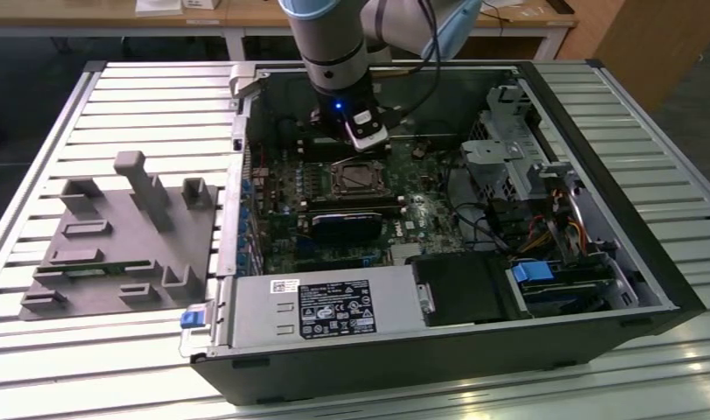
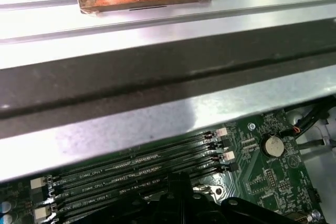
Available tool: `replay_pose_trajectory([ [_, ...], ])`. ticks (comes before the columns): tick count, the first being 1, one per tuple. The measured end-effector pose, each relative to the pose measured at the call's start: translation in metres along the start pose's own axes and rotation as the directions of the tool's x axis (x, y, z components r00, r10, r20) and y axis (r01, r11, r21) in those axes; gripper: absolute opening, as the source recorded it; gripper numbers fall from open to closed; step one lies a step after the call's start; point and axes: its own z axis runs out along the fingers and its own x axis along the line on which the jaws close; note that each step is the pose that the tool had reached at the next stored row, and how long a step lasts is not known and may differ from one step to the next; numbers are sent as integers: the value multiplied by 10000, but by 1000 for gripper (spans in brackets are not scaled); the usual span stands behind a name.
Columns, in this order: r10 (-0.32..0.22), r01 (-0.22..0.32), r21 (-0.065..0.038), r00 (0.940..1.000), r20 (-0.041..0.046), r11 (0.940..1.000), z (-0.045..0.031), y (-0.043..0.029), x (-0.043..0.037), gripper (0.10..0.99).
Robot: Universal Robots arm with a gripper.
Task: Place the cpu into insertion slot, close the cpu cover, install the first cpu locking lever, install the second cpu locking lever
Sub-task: 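Install the first cpu locking lever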
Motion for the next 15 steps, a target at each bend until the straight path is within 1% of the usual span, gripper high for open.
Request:
replay_pose_trajectory([
  [9, -10, 10, -12, 10000, 45, 10000, 57, -16, 12, 106],
  [15, -12, 12, -11, 10000, 58, 10000, 87, -29, 17, 106],
])
